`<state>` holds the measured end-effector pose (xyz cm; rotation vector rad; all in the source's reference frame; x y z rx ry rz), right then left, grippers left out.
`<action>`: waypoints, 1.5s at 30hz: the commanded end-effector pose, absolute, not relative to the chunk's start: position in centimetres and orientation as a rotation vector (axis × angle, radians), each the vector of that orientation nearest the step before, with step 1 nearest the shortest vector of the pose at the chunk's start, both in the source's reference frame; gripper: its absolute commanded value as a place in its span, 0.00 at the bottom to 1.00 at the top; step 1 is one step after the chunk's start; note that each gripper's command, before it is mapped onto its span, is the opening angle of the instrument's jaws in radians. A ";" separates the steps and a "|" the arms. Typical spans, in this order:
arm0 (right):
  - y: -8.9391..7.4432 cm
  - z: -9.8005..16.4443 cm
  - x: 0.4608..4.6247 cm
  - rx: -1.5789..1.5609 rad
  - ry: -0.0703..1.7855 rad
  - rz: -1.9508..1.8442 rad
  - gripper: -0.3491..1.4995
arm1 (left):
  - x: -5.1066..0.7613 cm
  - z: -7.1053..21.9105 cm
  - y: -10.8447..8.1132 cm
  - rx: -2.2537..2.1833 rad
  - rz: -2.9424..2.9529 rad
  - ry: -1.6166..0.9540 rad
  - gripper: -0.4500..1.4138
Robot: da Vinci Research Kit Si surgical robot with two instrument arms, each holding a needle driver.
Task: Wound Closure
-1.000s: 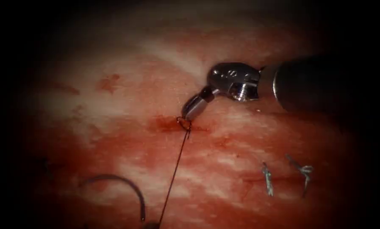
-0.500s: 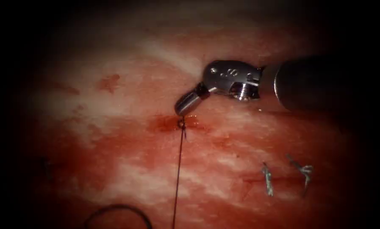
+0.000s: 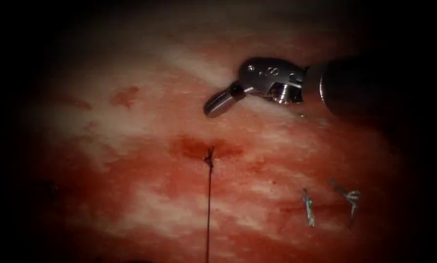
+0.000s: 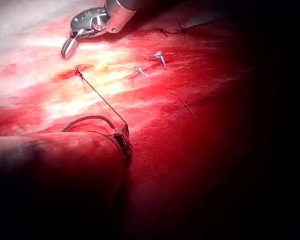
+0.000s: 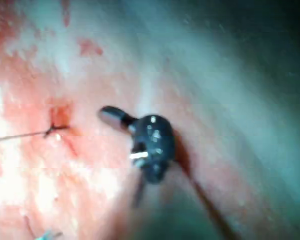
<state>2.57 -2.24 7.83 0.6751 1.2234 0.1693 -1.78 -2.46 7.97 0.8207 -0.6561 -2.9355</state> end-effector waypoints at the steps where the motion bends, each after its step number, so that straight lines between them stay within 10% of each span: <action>1: -2.3 7.9 2.64 0.693 1.233 0.157 0.00 | -1.87 8.0 -2.4 0.830 -2.940 -0.644 0.00; 6: -2.4 7.8 2.63 0.718 1.239 0.330 0.00 | -1.88 8.1 -2.2 0.861 -2.935 -0.655 0.00; 9: -2.5 7.6 2.61 0.667 1.380 0.468 0.38 | -1.87 8.3 -2.1 0.850 -2.942 -0.656 0.00; 13: -2.9 7.5 2.47 0.669 1.409 0.696 0.23 | -1.85 8.5 -2.0 0.830 -2.946 -0.665 0.00; 20: -3.3 7.6 2.18 0.855 1.264 1.180 0.25 | -1.78 8.7 -2.0 0.813 -2.939 -0.681 0.00; 28: -3.2 7.8 2.10 0.802 1.238 1.212 0.74 | -1.82 8.7 -2.0 0.803 -2.940 -0.671 0.00; 45: -3.1 7.9 2.52 1.031 1.102 1.287 0.73 | -1.79 8.8 -2.1 0.792 -2.937 -0.654 0.00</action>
